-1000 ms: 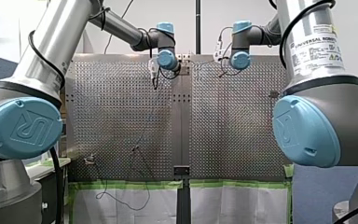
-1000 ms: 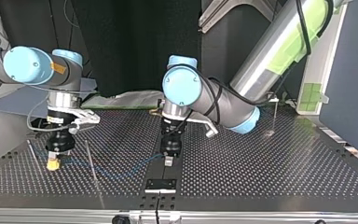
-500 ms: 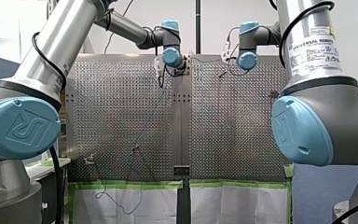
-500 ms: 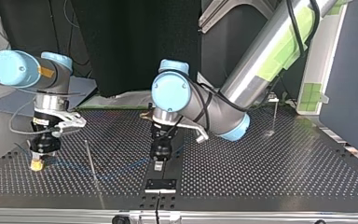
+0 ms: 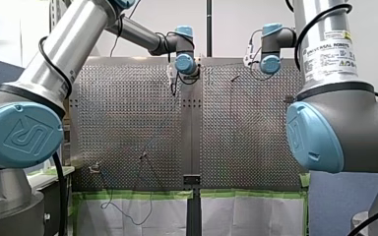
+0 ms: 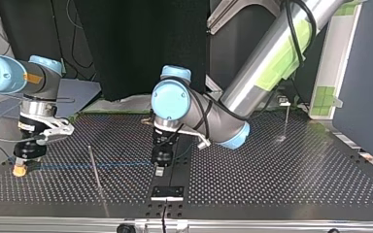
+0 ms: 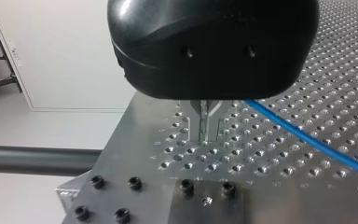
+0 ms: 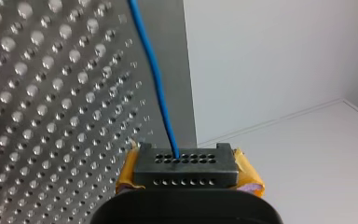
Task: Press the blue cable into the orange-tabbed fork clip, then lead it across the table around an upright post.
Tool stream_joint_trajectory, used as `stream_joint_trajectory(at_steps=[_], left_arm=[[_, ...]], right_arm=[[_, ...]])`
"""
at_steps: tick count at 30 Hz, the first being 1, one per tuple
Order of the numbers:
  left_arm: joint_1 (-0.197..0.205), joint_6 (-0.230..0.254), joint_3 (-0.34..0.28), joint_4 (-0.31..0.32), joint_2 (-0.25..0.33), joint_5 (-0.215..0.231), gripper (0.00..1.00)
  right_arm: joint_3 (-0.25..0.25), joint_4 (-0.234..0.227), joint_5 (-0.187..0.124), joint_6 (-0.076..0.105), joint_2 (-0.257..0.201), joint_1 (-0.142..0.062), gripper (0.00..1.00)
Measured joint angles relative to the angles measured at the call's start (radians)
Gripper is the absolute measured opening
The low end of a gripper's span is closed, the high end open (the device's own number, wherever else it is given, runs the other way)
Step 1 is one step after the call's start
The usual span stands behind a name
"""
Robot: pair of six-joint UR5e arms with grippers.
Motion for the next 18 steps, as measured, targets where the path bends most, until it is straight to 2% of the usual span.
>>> stream_joint_trajectory(at_steps=[3,8,11,18], left_arm=[[-0.002,-0.002,0.009,0.0,-0.008,0.0,0.0],[-0.002,-0.003,0.016,0.001,-0.011,0.001,0.0],[0.0,-0.005,0.018,0.001,-0.011,0.005,0.0],[0.001,-0.011,0.019,0.001,-0.012,0.015,0.0]], right_arm=[[0.001,0.001,0.0,-0.002,0.002,-0.008,0.0],[0.001,0.002,0.001,-0.006,0.006,-0.01,0.0],[0.0,0.001,0.001,-0.002,0.002,0.004,0.0],[0.0,0.001,0.001,-0.002,0.002,0.004,0.0]])
